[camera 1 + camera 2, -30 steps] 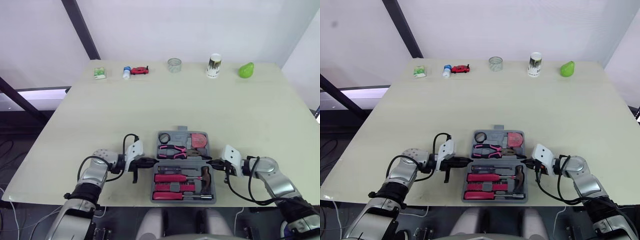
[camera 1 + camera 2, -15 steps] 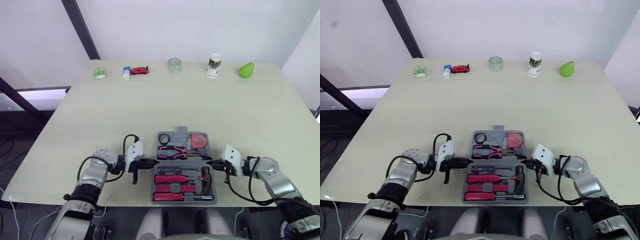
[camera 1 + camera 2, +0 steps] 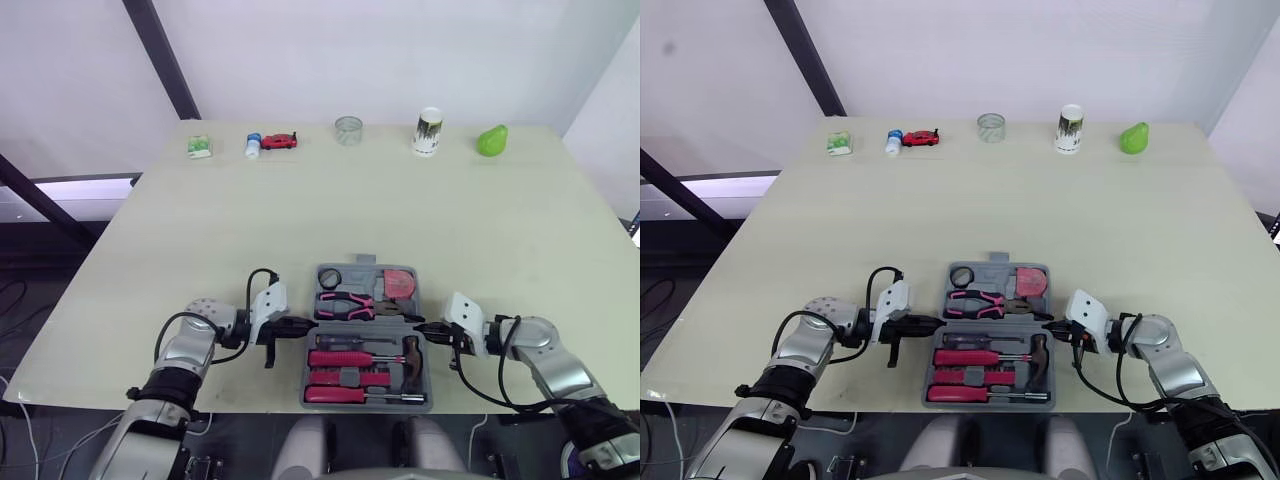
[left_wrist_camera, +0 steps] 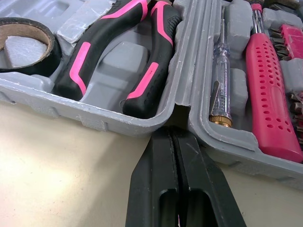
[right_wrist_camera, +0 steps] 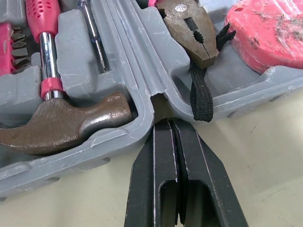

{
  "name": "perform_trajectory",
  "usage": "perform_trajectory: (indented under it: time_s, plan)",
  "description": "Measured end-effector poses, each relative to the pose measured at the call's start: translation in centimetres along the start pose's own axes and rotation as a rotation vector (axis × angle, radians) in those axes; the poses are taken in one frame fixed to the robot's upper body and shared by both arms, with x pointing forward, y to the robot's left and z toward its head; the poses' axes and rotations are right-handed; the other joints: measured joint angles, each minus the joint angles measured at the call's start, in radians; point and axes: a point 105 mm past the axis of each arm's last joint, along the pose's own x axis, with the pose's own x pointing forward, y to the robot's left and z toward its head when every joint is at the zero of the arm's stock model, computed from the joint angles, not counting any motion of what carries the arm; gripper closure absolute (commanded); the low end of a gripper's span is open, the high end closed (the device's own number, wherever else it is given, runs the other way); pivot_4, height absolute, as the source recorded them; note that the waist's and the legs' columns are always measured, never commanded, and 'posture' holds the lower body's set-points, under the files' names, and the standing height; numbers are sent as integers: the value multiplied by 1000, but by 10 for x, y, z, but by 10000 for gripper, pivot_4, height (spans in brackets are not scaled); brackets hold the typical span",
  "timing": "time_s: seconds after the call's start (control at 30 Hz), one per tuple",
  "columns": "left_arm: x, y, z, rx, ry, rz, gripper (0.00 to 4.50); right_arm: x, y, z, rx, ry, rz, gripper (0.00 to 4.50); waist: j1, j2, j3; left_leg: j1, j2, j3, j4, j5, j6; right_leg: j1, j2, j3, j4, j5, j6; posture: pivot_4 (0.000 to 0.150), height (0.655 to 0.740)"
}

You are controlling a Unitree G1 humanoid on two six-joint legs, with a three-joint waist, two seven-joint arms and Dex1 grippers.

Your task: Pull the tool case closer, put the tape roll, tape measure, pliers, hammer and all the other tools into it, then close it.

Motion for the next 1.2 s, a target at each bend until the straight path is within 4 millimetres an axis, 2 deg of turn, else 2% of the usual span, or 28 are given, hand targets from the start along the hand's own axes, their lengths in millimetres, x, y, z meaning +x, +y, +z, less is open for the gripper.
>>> perform_trajectory:
  time_s: [0.47,0.57,0.7,0.8,0.83,0.87,0.93,1.0,1.03,1.17,1.2]
  plan:
    - [-7,0,-3,-31,-25,49,44306,-1,-5,-1,-45,-11,-38,45000,-3,0,0,0,1,0,0,0,0,0,0,0,0,0,0,1500,7400]
    - [-18,-1,-7,-37,-16,76,44306,-12,-11,-5,-28,-5,-72,45000,-3,0,0,0,2,0,0,0,0,0,0,0,0,0,0,1500,7400]
    - [-46,2,-14,-56,-15,168,44306,-45,-24,-20,31,45,-139,45000,-2,0,1,-1,2,0,0,0,0,-1,0,0,0,0,0,1500,7400]
    - [-51,3,-8,-40,-44,189,44306,-51,-26,-23,58,47,-154,45000,0,0,1,-1,2,0,0,0,0,-1,-1,0,0,0,0,1500,7400]
    - [-53,-2,8,-26,-124,194,44306,-53,-30,-17,138,-10,-176,45000,-1,0,1,-1,2,0,0,0,0,-1,-1,0,0,0,0,1500,7400]
    - [-50,-14,27,-5,-214,150,44798,-55,-39,-5,214,-100,-215,42485,-9,0,2,-2,3,1,0,0,0,-2,-3,0,0,0,0,1500,7400]
    - [-48,-25,39,11,-256,102,45000,-55,-48,9,256,-168,-231,37965,-17,0,2,-2,3,0,0,0,0,-2,-6,0,0,0,0,1500,7400]
    - [-37,-45,47,13,-269,7,45000,-52,-59,29,340,-255,-230,27278,-27,1,2,-1,3,0,-2,0,0,-2,-8,1,0,0,-1,1500,7400]
    - [-31,-52,49,8,-270,-32,45000,-50,-63,35,381,-276,-219,23176,-26,1,2,-1,3,0,-2,0,0,-2,-8,1,0,0,-1,1500,7400]
    - [-2,-73,50,35,-210,-183,45000,-40,-77,53,550,-275,-150,1590,-22,2,3,-2,1,-1,-2,0,0,-2,-4,-2,1,0,-1,1500,7400]
    - [3,-76,48,49,-185,-207,45000,-38,-79,55,570,-259,-137,711,-22,2,3,-2,1,-1,-2,0,0,-2,-4,-2,0,0,-1,1500,7400]
